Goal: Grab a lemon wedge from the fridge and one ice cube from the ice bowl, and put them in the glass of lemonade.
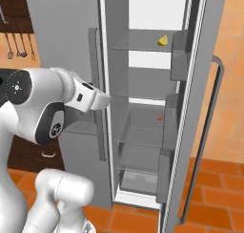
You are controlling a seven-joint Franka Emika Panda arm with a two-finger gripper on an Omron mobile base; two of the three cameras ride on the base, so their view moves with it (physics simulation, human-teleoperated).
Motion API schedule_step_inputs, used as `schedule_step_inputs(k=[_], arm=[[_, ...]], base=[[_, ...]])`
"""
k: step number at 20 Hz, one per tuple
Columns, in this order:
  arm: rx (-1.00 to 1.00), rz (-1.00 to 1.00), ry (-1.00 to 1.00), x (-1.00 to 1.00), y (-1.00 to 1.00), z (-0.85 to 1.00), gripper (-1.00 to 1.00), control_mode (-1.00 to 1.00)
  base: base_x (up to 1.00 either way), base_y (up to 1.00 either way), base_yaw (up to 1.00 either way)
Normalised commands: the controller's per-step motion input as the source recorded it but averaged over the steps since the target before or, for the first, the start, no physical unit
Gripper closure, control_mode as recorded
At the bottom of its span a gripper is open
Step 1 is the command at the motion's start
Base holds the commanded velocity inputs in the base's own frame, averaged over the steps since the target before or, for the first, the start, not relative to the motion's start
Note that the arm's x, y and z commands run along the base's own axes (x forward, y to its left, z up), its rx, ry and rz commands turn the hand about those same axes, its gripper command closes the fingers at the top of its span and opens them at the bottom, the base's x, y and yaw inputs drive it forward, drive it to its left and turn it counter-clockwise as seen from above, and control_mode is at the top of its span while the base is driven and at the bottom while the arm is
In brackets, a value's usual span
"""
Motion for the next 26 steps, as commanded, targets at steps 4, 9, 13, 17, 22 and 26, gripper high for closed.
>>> schedule_step_inputs(k=[4, 9, 13, 17, 22, 26], arm=[[0.0, 0.0, 0.0, 0.0, 0.0, 0.0, -1.0, 1.0], [0.0, 0.0, 0.0, 0.0, 0.0, 0.0, -1.0, 1.0], [0.0, 0.0, 0.0, 0.0, 0.0, 0.0, -1.0, 1.0], [0.0, 0.0, 0.0, 0.0, 0.0, 0.0, -1.0, 1.0], [0.0, 0.0, 0.0, 0.0, 0.0, 0.0, -1.0, 1.0], [0.0, 0.0, 0.0, 0.0, 0.0, 0.0, -1.0, 1.0]], base=[[0.29, -0.51, 0.0], [0.6, -0.35, 0.01], [0.54, -0.18, 0.0], [0.51, -0.16, 0.0], [0.55, -0.26, 0.0], [0.5, -0.41, 0.0]])
